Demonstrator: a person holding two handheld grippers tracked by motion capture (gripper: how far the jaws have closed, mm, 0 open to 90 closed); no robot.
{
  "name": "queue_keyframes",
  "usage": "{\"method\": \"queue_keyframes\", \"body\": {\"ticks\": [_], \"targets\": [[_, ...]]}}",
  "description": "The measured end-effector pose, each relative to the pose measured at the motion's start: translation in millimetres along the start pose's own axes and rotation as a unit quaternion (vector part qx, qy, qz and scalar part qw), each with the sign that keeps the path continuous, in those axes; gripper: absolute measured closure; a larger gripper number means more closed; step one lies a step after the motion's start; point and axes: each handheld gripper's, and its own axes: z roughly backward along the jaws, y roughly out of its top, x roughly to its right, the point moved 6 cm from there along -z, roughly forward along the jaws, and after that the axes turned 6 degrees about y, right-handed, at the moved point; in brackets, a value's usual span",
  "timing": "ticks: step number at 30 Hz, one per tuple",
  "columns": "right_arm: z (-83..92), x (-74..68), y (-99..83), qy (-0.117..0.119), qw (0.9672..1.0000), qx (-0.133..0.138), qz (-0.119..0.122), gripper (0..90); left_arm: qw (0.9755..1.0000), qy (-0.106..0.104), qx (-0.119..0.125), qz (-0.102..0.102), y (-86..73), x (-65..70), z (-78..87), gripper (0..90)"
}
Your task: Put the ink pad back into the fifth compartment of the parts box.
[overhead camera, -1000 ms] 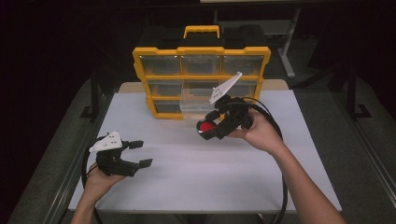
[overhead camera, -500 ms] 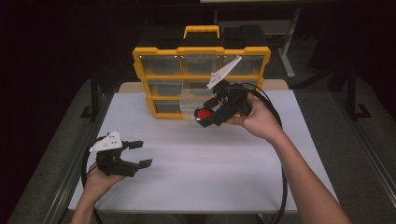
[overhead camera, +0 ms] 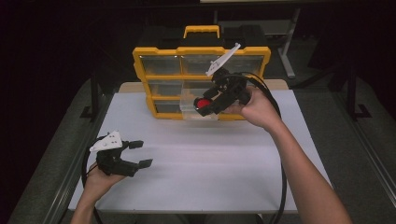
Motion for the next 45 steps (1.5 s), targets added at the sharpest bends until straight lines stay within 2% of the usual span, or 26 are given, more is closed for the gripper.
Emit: {"method": "queue_keyframes", "body": {"ticks": [10,14,24,32,45], "targets": [[-2.1,14.5,7.5,-0.007,0.9999,-0.007,-0.006,28.8,1.0000,-0.005,-0.003,-0.002,-0.4,1.5,-2.9,20.3],[-2.1,20.4,9.7,-0.011,0.9998,-0.011,-0.013,28.8,1.0000,-0.004,-0.005,0.007,-1.5,2.3,-3.6,20.1],[-5.5,33.8,10.6,-0.019,0.9993,-0.014,-0.031,28.8,1.0000,-0.004,-0.004,0.006,-1.2,2.0,-3.4,20.0],[-12.2,47.2,10.3,-0.026,0.9987,-0.018,-0.041,28.7,1.0000,-0.003,-0.007,-0.002,-1.4,1.7,-3.7,19.7],[-25.2,60.0,7.7,-0.024,0.9981,-0.025,-0.051,28.7,1.0000,-0.003,-0.006,0.005,-1.8,1.4,-4.0,18.8]]}}
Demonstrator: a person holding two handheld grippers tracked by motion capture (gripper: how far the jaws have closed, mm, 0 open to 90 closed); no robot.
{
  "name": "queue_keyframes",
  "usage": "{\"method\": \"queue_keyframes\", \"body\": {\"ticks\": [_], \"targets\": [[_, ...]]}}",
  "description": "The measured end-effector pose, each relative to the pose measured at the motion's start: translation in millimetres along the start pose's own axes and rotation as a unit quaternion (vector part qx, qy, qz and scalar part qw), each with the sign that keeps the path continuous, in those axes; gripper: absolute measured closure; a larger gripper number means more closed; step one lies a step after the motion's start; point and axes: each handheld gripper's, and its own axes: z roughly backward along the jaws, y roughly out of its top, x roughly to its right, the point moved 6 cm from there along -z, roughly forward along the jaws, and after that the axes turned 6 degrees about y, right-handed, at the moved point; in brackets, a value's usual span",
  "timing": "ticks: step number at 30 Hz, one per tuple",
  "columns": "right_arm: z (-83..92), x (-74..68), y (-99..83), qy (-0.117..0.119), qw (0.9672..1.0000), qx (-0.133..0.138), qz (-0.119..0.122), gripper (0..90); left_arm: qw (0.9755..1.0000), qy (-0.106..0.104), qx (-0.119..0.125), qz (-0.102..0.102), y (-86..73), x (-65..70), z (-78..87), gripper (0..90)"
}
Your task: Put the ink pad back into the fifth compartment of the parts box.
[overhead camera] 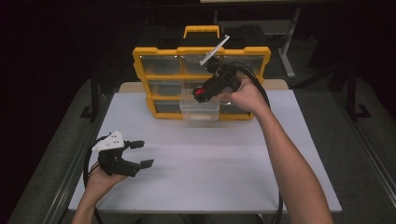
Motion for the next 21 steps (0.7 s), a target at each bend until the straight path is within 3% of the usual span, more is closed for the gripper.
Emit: {"method": "queue_keyframes", "body": {"ticks": [21], "targets": [[-10.3,6.1,-0.3,0.006,0.9998,-0.005,-0.016,28.5,1.0000,0.003,0.007,-0.002,0.3,-1.1,2.7,18.9]]}}
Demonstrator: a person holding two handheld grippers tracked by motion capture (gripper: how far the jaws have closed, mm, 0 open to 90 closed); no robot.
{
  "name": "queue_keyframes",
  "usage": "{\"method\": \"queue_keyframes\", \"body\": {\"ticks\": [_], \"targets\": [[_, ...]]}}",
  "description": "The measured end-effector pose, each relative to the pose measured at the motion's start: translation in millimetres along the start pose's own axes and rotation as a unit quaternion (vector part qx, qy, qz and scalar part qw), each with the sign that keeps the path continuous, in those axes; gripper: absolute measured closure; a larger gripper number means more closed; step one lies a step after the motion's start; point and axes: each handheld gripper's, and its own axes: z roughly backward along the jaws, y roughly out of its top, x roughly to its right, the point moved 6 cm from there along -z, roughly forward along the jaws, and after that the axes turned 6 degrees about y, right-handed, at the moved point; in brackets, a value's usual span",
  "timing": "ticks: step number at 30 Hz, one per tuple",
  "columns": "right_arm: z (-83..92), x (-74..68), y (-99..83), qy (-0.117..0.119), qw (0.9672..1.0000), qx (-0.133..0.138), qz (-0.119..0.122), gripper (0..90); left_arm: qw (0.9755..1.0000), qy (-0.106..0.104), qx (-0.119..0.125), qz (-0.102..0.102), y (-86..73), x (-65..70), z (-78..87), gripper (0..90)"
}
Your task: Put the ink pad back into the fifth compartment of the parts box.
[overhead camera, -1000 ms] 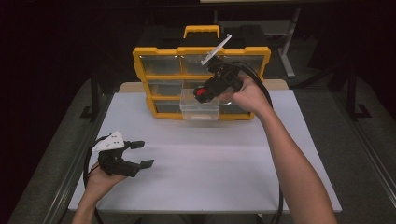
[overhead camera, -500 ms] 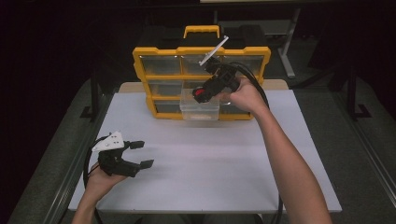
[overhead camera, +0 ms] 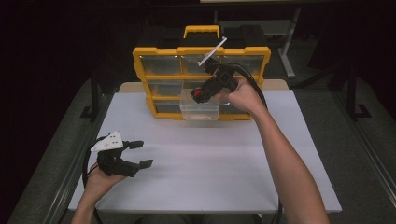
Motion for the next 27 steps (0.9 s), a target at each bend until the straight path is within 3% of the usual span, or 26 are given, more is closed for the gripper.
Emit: {"method": "queue_keyframes", "body": {"ticks": [8,20,27], "targets": [[3.2,-0.6,1.2,0.007,0.9997,0.013,-0.018,25.5,1.0000,0.001,0.002,-0.001,-0.1,-1.0,0.8,18.9],[14.1,-14.4,-1.4,0.008,0.9996,0.028,-0.006,27.2,1.0000,-0.001,0.001,0.001,0.3,0.2,0.2,18.9],[25.1,-21.9,0.9,0.010,0.9986,0.051,0.004,33.0,1.0000,0.001,0.000,-0.003,0.3,-1.3,0.8,18.9]]}}
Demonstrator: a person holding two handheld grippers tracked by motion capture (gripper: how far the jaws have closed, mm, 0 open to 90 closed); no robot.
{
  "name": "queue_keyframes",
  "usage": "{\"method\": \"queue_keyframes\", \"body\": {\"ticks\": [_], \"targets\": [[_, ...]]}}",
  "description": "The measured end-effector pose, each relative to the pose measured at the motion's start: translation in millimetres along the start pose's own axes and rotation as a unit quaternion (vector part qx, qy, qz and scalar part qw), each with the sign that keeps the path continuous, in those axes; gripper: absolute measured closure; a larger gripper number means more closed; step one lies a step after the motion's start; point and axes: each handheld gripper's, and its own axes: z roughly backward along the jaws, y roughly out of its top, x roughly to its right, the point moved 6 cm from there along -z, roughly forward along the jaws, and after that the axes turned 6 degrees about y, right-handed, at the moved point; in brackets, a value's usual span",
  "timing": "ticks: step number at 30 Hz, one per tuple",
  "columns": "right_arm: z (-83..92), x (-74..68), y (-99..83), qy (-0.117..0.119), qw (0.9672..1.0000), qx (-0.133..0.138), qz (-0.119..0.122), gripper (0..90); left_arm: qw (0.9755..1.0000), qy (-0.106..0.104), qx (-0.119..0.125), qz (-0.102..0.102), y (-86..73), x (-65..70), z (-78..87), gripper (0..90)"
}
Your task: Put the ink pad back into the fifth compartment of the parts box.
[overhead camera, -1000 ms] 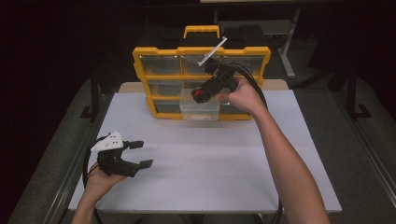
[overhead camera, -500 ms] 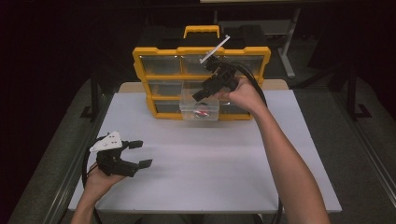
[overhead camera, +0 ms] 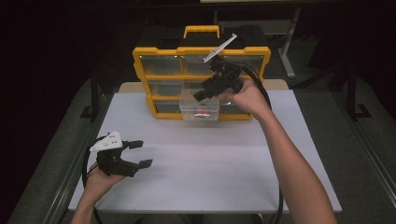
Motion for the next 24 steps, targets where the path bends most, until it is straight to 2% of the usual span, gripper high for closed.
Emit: {"method": "queue_keyframes", "body": {"ticks": [7,13,15,20,24], "targets": [[5.1,-9.8,-1.9,0.011,0.9998,0.013,0.003,44.4,1.0000,0.000,-0.002,0.001,-0.3,0.4,0.0,18.8],[8.3,-18.4,-3.6,0.015,0.9995,0.016,0.022,52.4,1.0000,0.000,-0.003,0.001,-0.5,0.1,0.1,18.8],[9.6,-22.6,-4.4,0.022,0.9993,0.020,0.024,55.1,1.0000,0.001,-0.001,0.002,-0.4,-0.2,-0.1,18.8],[10.7,-36.1,-8.5,0.023,0.9983,0.019,0.050,63.8,1.0000,0.001,0.000,0.002,-0.3,0.0,-0.6,18.8],[10.9,-44.0,-11.1,0.028,0.9978,0.018,0.057,69.3,1.0000,0.001,-0.001,0.002,-0.5,-0.1,-0.9,18.8]]}}
